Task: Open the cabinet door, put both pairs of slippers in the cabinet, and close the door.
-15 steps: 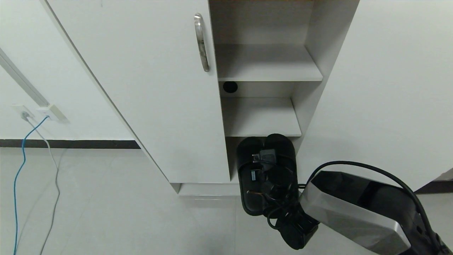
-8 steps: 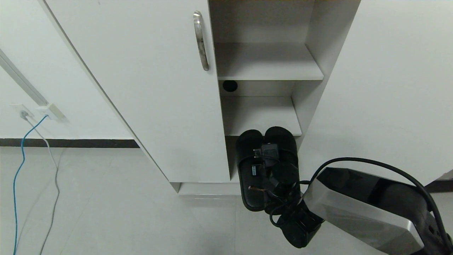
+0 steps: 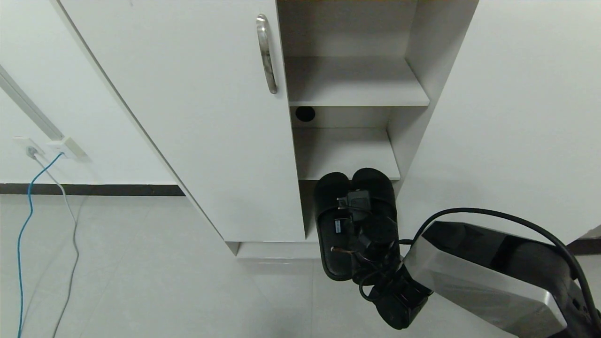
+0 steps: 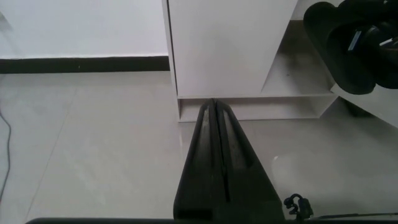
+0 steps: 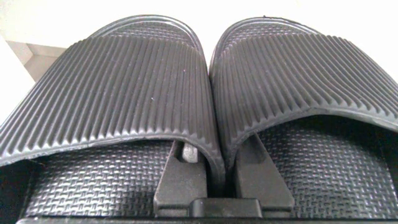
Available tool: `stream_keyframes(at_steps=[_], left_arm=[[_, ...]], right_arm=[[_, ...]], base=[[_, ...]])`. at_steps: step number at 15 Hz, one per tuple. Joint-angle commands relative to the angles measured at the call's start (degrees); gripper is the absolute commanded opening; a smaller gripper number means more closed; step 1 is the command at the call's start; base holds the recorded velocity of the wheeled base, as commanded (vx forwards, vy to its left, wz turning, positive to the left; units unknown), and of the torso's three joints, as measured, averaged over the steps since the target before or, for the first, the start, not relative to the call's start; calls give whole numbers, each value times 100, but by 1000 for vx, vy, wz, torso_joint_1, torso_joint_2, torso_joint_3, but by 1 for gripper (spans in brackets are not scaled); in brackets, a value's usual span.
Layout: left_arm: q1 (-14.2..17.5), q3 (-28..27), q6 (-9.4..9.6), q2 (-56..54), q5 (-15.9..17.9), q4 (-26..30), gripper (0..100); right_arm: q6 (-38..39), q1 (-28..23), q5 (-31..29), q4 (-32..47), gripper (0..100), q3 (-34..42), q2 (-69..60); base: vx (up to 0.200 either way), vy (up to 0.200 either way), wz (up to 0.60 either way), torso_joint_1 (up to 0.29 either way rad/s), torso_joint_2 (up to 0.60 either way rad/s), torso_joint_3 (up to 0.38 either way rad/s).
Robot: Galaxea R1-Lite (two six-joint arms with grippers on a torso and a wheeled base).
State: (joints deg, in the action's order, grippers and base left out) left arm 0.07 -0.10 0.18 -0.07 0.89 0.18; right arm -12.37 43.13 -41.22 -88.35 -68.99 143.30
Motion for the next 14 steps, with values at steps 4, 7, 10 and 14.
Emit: stream_keyframes(at_steps=[4, 7, 10, 14], left_arm=[[1, 1, -1, 7, -1, -1, 0], [1, 1, -1, 7, -1, -1, 0], [1, 1, -9, 7, -1, -1, 0], [1, 1, -27, 7, -1, -1, 0]], right_arm=[[-2, 2, 0, -7, 0, 26, -39], [-11, 2, 0, 2, 0, 26, -48], [-11, -24, 96, 133, 0, 17, -224], [183, -77, 184, 863, 0, -89, -417]], base=[[200, 0, 0, 2, 5, -1], [200, 0, 0, 2, 2, 2], [67, 0, 0, -1, -1, 1], [0, 0, 0, 0, 0, 0]])
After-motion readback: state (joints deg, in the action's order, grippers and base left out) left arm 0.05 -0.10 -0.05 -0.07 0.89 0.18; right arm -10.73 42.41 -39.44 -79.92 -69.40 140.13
